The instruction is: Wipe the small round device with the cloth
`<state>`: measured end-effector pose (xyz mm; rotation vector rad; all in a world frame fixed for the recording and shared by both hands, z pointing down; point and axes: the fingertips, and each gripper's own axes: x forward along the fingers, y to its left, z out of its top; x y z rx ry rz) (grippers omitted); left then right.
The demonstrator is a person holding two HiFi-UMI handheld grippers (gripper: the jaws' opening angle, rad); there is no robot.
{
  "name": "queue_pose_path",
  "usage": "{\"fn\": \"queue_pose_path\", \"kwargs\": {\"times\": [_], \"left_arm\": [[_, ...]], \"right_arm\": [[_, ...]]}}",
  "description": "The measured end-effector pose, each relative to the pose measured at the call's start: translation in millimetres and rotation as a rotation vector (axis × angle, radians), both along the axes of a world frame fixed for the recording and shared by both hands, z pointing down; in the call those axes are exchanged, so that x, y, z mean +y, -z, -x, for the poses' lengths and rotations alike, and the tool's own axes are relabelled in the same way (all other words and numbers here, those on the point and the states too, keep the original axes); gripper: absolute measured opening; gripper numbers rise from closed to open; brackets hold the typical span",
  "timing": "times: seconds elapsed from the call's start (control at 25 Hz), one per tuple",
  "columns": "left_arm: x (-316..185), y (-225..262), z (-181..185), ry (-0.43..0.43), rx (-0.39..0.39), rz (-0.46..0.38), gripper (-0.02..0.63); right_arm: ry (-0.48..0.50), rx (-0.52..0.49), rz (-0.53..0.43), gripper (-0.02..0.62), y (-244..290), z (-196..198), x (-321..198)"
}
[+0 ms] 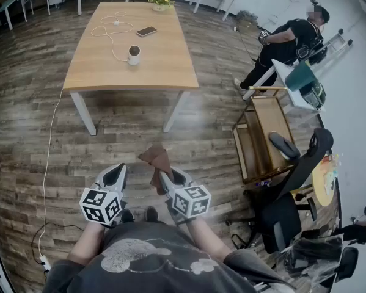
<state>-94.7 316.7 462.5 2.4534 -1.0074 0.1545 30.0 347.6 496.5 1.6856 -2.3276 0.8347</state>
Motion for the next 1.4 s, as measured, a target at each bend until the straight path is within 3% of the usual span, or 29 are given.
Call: {"fn": "queue_pose_path", "kwargs": {"times": [0.6, 0.8, 1.04, 1.4], "left_arm": [[-9, -9, 17, 0.018, -0.01, 0.011, 0.017], [-12, -10, 25, -0.021, 0.009, 0.011, 0.018], [-30, -9, 39, -0.009, 0.012, -0.001, 0.018], [-71, -24, 34, 0.038, -0.019, 0.028, 0.018]], "right_arm": [[-0.002, -0.009, 0.008, 0.072, -5, 19, -11], [-0.033, -0.023, -0.005, 0.074, -3, 22, -23], [-0.075, -0.03, -0.018, 0.074, -3, 24, -34], [-0.064, -0.051, -0.001, 0.075, -16, 4, -86]]}}
